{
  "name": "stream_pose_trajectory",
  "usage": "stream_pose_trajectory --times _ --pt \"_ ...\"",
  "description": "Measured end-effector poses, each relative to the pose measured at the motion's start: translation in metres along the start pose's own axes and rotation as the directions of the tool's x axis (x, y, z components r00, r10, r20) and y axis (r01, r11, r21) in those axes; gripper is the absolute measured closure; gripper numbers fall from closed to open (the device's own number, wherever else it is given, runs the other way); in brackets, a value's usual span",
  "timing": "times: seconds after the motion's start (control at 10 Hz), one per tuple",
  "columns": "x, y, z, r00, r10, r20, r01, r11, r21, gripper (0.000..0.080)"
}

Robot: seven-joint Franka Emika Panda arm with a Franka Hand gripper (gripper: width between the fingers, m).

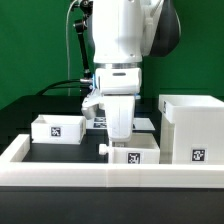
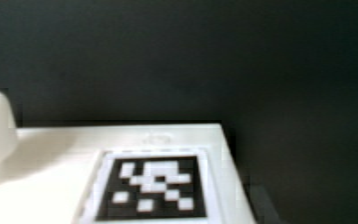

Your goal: Assemble drawer

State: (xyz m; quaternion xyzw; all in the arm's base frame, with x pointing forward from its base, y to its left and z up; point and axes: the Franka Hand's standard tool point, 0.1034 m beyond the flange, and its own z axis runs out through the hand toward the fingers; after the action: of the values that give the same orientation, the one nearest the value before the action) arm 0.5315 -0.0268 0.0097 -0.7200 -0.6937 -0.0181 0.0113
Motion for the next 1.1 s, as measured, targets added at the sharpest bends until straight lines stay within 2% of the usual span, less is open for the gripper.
stream_pose_trajectory --times 0.2,0.5,0.8,0.9,1.1 --pt "0.006 0.000 0.000 1.000 0.028 -0.002 -0.028 0.999 0.023 0.0758" --pt "0.021 0.004 0.000 1.000 0.024 -0.007 -0.024 1.000 0.019 0.0758" --pt "0.022 0.005 0.000 1.000 0.022 -0.009 -0.022 1.000 0.014 0.0758" --pt "0.022 0.006 0.000 1.000 0.024 -0.011 -0.024 1.000 -0.009 0.0758" --pt "0.022 0.005 0.001 1.000 0.022 -0.010 -0.023 1.000 -0.005 0.0758"
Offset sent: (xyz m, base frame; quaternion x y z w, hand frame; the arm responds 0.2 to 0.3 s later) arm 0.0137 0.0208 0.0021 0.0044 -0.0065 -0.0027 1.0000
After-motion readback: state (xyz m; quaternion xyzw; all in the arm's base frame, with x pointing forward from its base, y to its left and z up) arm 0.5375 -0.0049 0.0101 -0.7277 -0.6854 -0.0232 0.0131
